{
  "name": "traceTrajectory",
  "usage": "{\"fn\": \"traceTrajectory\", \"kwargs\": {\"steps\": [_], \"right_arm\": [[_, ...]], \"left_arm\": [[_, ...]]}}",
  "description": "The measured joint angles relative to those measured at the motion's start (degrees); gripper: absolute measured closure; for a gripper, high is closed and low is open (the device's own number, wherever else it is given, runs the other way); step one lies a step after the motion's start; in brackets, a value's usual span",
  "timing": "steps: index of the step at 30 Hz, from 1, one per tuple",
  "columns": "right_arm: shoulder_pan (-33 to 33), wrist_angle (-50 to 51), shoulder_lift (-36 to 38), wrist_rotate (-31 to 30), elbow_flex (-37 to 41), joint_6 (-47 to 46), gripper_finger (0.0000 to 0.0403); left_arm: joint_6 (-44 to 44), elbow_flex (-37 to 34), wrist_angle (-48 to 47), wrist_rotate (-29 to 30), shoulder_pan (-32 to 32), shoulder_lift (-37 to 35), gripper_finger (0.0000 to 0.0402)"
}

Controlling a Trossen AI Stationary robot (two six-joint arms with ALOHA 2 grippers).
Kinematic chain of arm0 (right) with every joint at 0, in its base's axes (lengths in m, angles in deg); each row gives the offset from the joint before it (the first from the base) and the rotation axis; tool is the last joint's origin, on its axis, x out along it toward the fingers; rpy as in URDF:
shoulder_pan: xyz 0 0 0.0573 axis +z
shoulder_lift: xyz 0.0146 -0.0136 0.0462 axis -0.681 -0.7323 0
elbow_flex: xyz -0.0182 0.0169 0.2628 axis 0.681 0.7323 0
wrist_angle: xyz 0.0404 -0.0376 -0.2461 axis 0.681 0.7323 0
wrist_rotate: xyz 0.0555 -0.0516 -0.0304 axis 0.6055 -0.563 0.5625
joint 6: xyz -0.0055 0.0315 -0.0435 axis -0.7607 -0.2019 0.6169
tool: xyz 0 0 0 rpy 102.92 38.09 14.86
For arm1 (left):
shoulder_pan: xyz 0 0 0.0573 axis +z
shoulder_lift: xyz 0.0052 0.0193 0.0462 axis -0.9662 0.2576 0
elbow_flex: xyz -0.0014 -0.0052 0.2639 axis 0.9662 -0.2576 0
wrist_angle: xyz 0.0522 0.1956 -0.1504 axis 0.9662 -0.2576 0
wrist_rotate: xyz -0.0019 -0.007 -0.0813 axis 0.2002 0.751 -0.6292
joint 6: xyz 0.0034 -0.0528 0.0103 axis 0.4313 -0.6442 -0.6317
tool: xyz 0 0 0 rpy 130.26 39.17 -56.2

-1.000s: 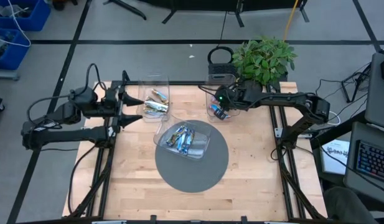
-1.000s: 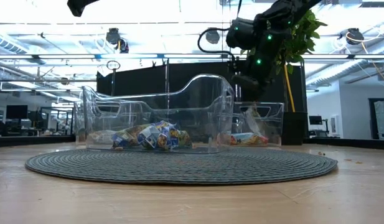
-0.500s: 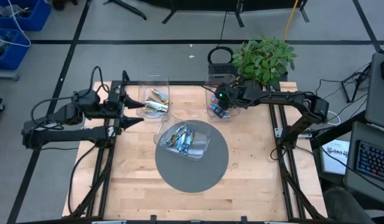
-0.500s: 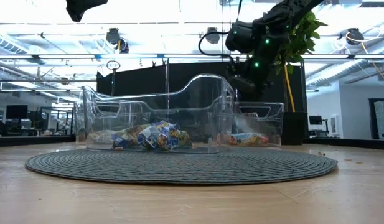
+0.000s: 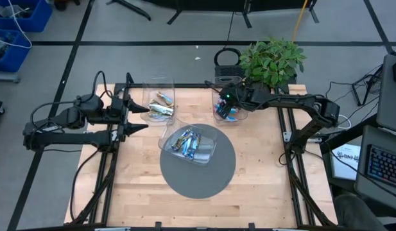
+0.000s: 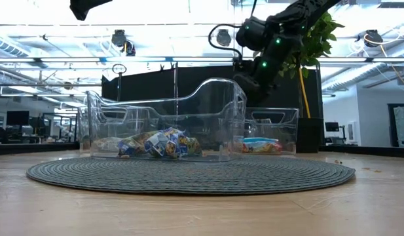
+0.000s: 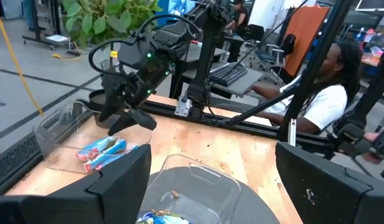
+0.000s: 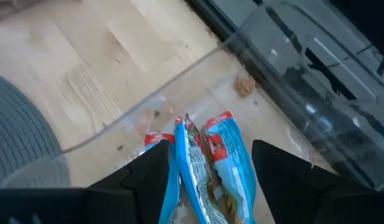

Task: Pick and place Granola Bars by type
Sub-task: Return to Home Position

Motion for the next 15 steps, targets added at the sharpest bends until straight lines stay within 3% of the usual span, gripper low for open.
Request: {"fn": "traceTrajectory", "kwargs": {"steps": [4,10,15], "right_arm": [[0.91,-1.68,0.56,-0.1,-0.02,1.55,0.0176],[2.76,-3.9,0.57,-0.11,-0.07,2.94,0.0166],[5.56,-8.66,1.04,-0.07,-0.07,5.23,0.0163]], "left_arm": [[0.07,-2.22,0.47,1.9,-1.02,-1.18,0.0061],[-1.76,-10.59,9.33,2.38,-2.43,-6.22,0.0062],[-1.8,-16.47,11.37,2.49,-4.09,-10.42,0.0058]]}}
